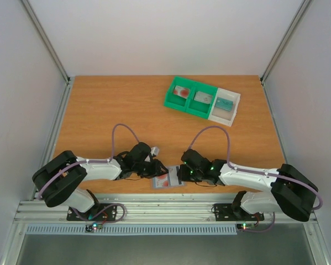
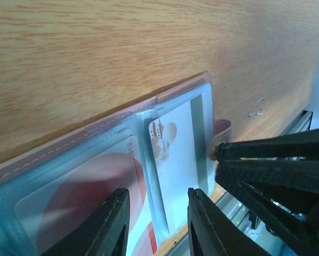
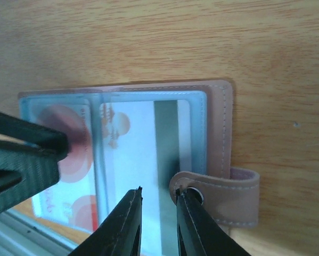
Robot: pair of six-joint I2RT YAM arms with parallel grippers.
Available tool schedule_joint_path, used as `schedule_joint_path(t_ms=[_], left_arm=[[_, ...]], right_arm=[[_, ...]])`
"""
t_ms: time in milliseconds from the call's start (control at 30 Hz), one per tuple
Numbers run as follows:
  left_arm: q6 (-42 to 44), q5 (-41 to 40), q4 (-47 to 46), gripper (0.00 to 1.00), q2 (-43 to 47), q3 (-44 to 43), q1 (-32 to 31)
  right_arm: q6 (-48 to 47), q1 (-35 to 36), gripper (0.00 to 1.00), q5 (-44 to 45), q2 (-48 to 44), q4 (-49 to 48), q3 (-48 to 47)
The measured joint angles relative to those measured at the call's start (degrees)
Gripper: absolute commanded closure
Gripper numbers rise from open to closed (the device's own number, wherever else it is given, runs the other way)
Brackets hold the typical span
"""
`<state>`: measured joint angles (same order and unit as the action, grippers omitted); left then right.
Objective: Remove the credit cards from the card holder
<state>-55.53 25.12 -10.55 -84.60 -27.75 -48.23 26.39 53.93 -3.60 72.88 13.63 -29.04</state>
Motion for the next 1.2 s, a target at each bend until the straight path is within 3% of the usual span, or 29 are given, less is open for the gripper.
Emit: schedule_joint_path(t_ms=[267,700,1200], left_arm=[[-0.22,0.0,0.0,0.68,0.0,0.0,0.0],[-1.46,0.04,-0.59,0.69,-0.57,0.02,0.0],[-3.34,0.59,-4.9,0.72,-3.48,0.07,-0.02]], right_arm=[[0.57,3.06,0.78,2.38,-5.22,4.11,-0.92],[0.59,3.3,0.78,4.0,0.96,3.52,-0.92],[1.84,3.3,0.81,3.76,2.05,0.15,-0.55]])
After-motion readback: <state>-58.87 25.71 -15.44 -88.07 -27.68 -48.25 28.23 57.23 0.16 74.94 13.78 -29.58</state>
